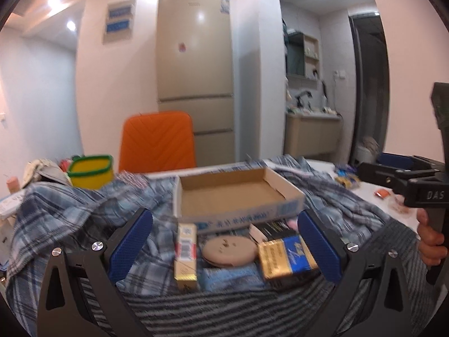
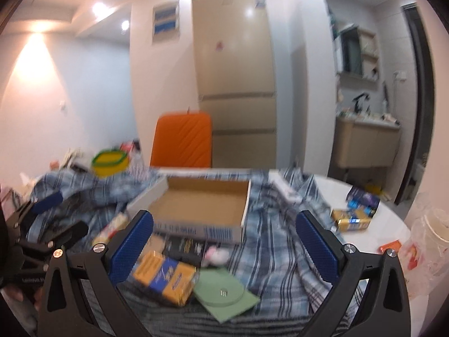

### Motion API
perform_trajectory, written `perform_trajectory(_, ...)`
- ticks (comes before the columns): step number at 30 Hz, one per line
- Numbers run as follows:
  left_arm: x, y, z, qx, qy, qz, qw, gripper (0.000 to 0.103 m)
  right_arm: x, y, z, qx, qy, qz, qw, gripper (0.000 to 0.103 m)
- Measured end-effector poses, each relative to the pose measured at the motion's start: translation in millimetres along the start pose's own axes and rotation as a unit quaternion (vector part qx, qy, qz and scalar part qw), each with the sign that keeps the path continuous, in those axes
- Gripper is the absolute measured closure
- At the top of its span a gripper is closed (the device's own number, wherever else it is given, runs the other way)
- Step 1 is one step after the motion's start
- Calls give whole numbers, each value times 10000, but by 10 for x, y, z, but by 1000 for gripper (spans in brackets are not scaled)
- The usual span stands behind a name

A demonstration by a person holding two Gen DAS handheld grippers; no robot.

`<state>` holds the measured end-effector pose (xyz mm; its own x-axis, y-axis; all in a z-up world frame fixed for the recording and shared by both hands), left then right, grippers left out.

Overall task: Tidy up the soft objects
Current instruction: 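Grasp the green card with the right tool and lift it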

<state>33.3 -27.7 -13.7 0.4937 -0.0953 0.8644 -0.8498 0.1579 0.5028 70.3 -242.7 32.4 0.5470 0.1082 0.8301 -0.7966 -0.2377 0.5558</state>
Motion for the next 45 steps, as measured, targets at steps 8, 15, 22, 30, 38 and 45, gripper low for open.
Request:
perform_trajectory(8,-56,-25,112,-392,-31,-309,9987,0,-123,-294,197,114,42,-1043,9945,9)
perform_trajectory(15,-7,-20,-26,-193,190,-227,9994,0,-335,-768,190,612,343,-2059,9761,14)
perform_trajectory(22,-27,-136,-72,-208,234,-425,9986,0,-574,-1230,103,1095,1168,-2873,9444,27)
perform_trajectory(30,-68,-208,3,-306,68,-577,9978,0,-667,-1364,-123,1508,1679,-3301,9166,27)
perform_trajectory(38,-78,-218,47,-393,6,-652,9971,0,-608,-1598,-83,1690,1348,-3596,9077,26)
perform_trajectory(45,-73,-214,48,-398,25,-662,9970,0,-562,-1441,3,1400,1143,-3258,9280,36)
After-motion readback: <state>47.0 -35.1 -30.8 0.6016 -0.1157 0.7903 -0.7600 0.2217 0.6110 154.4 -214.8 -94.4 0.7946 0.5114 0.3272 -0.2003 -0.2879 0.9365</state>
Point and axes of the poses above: each gripper's, at about its wrist camera, not at the fingertips, and y roughly against the way its jaws point, z to its right, x to its top, the point moved 3 cm from there along -y, roughly the way its jaws point, and after that the axes turned 8 degrees about -z, right-handed, at the moved point
